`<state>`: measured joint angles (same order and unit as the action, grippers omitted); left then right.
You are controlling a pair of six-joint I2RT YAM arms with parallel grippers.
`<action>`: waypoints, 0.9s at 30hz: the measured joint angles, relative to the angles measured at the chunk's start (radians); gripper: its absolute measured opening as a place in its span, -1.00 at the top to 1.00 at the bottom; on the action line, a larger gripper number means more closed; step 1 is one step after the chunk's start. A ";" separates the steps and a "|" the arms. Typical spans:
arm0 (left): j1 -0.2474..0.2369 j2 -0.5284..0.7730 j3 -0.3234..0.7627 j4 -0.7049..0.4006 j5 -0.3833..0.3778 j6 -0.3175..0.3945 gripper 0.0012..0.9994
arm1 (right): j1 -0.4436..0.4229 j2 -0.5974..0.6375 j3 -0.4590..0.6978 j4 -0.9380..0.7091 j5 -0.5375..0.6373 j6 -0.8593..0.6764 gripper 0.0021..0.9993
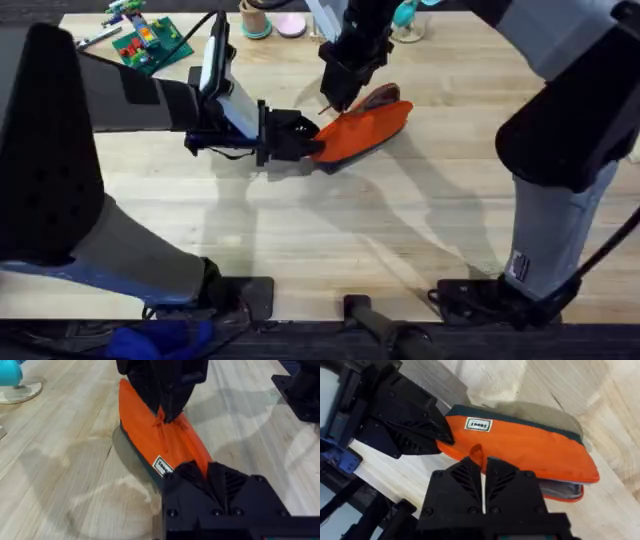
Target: Unzip the bag, pick up the pens from the table one at a time and place them inside, then zip the bag closed.
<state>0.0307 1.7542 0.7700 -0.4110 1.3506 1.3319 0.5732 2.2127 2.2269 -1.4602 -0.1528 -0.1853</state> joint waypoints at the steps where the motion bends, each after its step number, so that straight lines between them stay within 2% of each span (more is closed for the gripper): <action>1: 0.000 0.000 0.000 0.000 0.000 0.000 0.92 | 0.000 0.000 0.000 0.000 0.000 0.003 0.93; 17: 0.000 0.000 0.000 -0.005 -0.005 0.000 0.92 | -0.035 0.000 -0.048 0.026 0.008 -0.002 0.93; 27: -0.006 0.000 0.000 -0.008 -0.011 0.000 0.92 | -0.077 -0.003 -0.124 0.073 -0.010 -0.002 0.93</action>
<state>0.0246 1.7542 0.7700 -0.4191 1.3396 1.3319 0.4957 2.2093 2.1029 -1.3872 -0.1627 -0.1875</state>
